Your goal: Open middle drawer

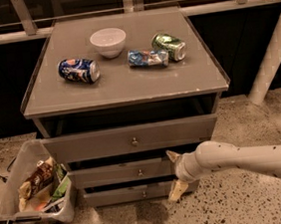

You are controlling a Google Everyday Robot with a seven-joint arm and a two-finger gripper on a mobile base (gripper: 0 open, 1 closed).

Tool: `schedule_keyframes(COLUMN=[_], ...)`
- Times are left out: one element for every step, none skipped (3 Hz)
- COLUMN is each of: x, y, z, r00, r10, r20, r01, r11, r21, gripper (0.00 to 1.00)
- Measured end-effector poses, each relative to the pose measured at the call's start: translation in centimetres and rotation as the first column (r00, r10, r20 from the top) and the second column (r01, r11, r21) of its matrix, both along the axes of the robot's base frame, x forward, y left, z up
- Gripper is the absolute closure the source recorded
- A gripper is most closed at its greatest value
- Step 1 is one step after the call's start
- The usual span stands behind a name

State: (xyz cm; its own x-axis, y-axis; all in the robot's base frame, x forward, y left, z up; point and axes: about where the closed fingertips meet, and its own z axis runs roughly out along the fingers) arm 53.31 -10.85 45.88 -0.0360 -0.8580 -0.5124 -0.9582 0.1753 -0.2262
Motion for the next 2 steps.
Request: schedule_keyframes(x=[1.6, 3.5], y=[0.8, 0.3], z=[-2.0, -5.5], r00=[1.0000, 0.9992], r10=[0.006, -0.031], r20=[0.001, -0.026], r01=[-0.006, 0.030], r11=[1.000, 0.999], r21=[-0.016, -0.040], gripper=[0.00, 0.00])
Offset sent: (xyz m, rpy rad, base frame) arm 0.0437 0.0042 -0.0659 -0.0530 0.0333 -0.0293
